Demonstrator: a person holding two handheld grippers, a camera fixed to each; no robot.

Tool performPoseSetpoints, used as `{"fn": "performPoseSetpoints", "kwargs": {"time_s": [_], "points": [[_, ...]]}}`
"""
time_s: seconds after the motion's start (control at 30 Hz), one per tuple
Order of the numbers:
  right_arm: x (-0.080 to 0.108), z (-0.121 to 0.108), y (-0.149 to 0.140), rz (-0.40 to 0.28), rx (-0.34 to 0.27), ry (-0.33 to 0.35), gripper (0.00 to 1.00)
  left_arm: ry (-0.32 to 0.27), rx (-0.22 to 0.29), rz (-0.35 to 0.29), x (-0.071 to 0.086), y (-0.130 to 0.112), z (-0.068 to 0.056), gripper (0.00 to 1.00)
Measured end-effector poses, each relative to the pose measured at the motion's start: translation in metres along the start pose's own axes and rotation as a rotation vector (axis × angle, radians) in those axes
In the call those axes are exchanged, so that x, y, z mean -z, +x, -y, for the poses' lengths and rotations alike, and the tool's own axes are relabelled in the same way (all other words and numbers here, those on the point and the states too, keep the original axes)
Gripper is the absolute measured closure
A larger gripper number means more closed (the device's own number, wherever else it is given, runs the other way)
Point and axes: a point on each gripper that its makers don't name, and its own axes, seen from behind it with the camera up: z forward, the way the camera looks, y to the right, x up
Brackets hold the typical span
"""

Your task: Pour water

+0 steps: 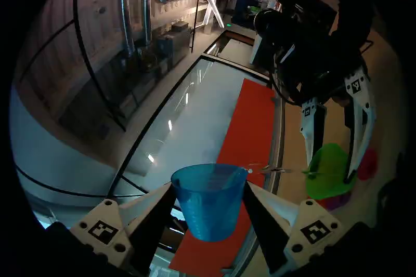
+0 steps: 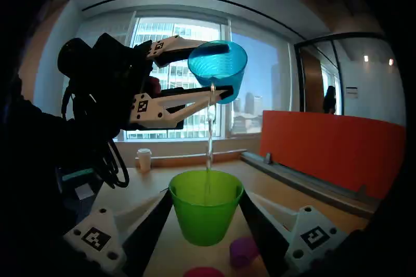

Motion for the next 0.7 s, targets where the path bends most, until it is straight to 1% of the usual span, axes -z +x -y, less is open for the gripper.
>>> {"fn": "performPoseSetpoints", "kwargs": {"time_s": [0.27,0.7], "points": [[-0.0004,-0.0001,0.0002,-0.001,0.000,-0.001,0.09,0.002,-0.017,-0.001,-0.0008,0.0013,0.0025,0.15],[-0.0013,-0.0011,0.0006,0.001,0.005,-0.004,0.09,-0.001,-0.043,-0.005,0.0013,0.0045,0.0008,0.14]]}}
